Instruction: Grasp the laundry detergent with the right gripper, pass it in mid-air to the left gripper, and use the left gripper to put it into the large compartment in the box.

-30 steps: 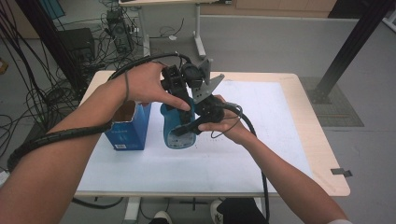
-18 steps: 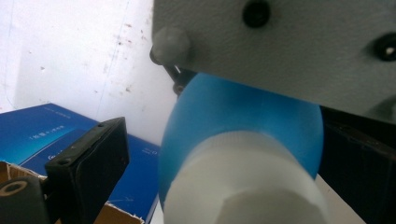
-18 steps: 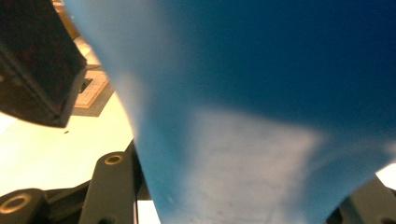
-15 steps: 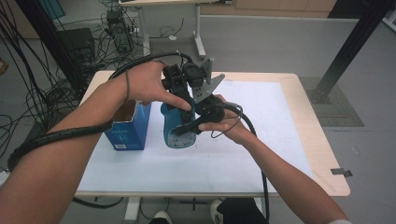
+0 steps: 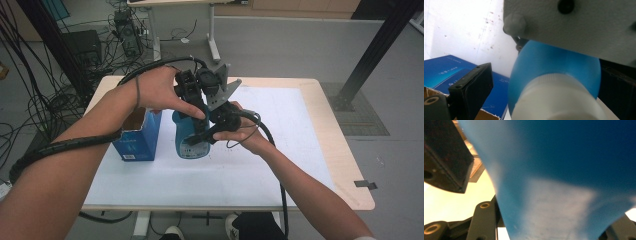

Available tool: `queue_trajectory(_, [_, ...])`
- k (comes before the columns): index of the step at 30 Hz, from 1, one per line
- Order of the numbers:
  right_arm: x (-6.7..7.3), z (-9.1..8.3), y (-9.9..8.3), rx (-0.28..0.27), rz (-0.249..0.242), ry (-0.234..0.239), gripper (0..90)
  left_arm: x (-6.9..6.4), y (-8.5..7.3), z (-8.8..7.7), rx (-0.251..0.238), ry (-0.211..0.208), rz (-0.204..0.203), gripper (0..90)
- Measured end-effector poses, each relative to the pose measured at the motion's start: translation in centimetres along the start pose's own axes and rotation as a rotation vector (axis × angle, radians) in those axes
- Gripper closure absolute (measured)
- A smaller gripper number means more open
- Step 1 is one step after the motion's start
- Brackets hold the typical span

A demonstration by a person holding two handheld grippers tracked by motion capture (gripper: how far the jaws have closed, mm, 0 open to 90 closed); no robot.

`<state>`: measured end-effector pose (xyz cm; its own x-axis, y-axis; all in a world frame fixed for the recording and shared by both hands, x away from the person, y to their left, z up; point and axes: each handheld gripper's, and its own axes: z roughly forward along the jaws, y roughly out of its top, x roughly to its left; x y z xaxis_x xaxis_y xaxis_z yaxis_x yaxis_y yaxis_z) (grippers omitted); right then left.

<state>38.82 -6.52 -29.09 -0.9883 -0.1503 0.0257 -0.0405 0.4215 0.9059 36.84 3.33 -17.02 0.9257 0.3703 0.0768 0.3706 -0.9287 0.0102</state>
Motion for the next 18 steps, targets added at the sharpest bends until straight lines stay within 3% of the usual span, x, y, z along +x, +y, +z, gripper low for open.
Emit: queue_trajectory(18, [0.02,0.06,0.00,0.004,-0.002,-0.002,44.0,0.04,0.06,0.03,-0.003,0.000,0.000,5.8])
